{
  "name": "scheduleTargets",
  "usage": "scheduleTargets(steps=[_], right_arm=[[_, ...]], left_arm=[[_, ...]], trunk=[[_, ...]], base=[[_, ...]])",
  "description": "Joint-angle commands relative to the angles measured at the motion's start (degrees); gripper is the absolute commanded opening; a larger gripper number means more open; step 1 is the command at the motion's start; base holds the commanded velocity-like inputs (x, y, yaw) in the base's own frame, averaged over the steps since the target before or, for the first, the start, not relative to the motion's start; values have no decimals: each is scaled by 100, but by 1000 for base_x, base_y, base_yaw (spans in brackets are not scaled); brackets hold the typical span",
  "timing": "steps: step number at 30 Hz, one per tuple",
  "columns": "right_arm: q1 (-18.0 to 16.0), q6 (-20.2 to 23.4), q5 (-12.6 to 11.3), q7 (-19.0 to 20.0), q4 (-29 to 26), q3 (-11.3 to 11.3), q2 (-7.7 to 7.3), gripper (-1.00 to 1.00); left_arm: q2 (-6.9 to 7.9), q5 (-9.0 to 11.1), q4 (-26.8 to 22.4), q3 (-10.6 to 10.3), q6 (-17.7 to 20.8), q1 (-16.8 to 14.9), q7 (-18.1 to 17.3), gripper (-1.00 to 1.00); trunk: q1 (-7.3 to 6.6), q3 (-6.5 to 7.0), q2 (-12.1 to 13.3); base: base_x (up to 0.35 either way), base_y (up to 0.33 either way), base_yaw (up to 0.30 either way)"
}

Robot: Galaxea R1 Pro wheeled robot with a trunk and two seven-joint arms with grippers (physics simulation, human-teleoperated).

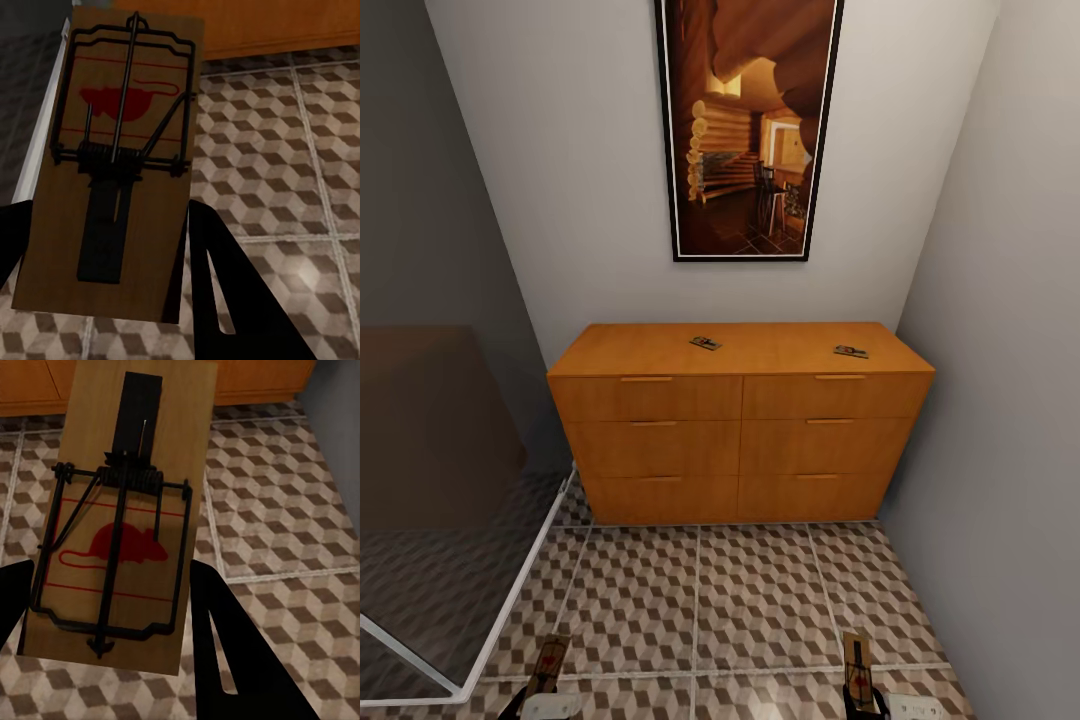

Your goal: Take the four mousetraps from the cabinet in the bathroom and place them on the bathroom floor. Make sure all four end up on the same floor surface, and ensure that at least two of them are either under or directly next to the same bathroom sink.

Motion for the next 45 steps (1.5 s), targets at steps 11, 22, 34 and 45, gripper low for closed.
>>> scheduleTargets(steps=[11, 22, 34, 45], right_arm=[[-2, -19, -22, 29, 10, -16, 0, -100], [-4, -21, -22, 29, 11, -12, 6, -100], [-4, -19, -22, 8, 16, -14, 41, -100], [-4, -19, -22, 3, 28, -16, 44, -100]], left_arm=[[-9, 24, 19, -50, -28, -8, 33, -100], [-9, 28, 16, -50, -28, -8, 33, -100], [-11, 27, 20, -50, -23, -8, 33, -100], [-23, 27, 22, -50, -19, -8, 33, -100]], trunk=[[0, -5, -3], [0, -5, -3], [0, -5, -3], [0, -16, -3]], base=[[0, 0, 0], [0, 0, 0], [0, 0, 1], [0, 0, 217]])
